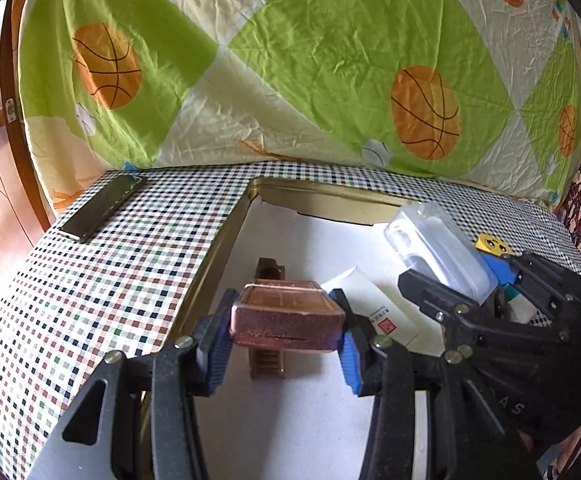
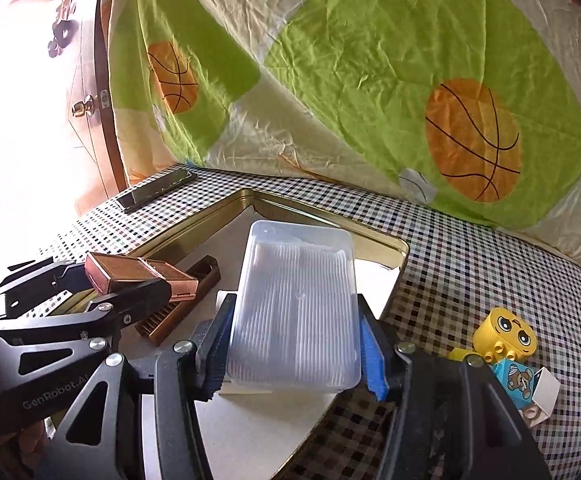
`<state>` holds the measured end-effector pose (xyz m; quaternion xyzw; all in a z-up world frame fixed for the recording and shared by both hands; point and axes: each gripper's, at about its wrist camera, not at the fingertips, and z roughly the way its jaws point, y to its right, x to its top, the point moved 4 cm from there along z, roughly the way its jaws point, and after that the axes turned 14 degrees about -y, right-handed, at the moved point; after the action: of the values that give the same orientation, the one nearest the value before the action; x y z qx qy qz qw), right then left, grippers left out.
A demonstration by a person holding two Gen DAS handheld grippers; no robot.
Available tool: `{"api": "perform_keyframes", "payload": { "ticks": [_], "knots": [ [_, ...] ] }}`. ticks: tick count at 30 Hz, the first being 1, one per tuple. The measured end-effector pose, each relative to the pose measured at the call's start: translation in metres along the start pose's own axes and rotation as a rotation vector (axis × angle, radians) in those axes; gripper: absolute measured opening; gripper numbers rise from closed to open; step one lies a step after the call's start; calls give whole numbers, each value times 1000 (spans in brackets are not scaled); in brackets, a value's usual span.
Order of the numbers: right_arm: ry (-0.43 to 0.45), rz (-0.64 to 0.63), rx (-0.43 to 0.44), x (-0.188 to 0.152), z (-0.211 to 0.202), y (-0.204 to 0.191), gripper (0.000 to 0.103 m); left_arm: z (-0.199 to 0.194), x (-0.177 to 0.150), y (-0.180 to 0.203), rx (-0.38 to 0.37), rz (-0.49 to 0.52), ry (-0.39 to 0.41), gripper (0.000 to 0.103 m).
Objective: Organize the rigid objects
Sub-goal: 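Lower the copper block and plastic lid into the gold tin and open both tools, then grasp the white charger plug with the right tool while the left tool grasps the black sequined pouch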
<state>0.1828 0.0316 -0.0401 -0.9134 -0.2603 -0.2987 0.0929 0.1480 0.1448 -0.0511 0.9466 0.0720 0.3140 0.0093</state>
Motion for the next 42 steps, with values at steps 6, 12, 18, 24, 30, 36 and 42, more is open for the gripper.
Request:
{"api": "perform_keyframes", "payload": {
  "ticks": [6, 12, 18, 24, 30, 36, 42],
  "knots": [
    [59, 63, 16, -7, -24, 18, 73, -15, -4, -6, 20, -35, 52, 84],
    [124, 97, -44, -40, -70, 58, 75, -37, -17, 17, -38, -26, 119, 90],
    [85, 220, -122, -73, -84, 123, 75, -36, -26, 69, -80, 34, 124, 99],
    [-27, 216, -143, -89, -64, 141, 75, -27, -32, 111, -85, 77, 103, 100],
    [-111, 212, -90, -94, -41, 144, 75, -20, -30, 130, -72, 96, 88, 100],
    [-197, 233, -46, -94, -21, 149, 75, -15, -28, 133, -80, 91, 74, 100],
    [-191, 244, 4, -96, -22, 152, 56, -14, -30, 146, -76, 133, 71, 100]
  ]
}}
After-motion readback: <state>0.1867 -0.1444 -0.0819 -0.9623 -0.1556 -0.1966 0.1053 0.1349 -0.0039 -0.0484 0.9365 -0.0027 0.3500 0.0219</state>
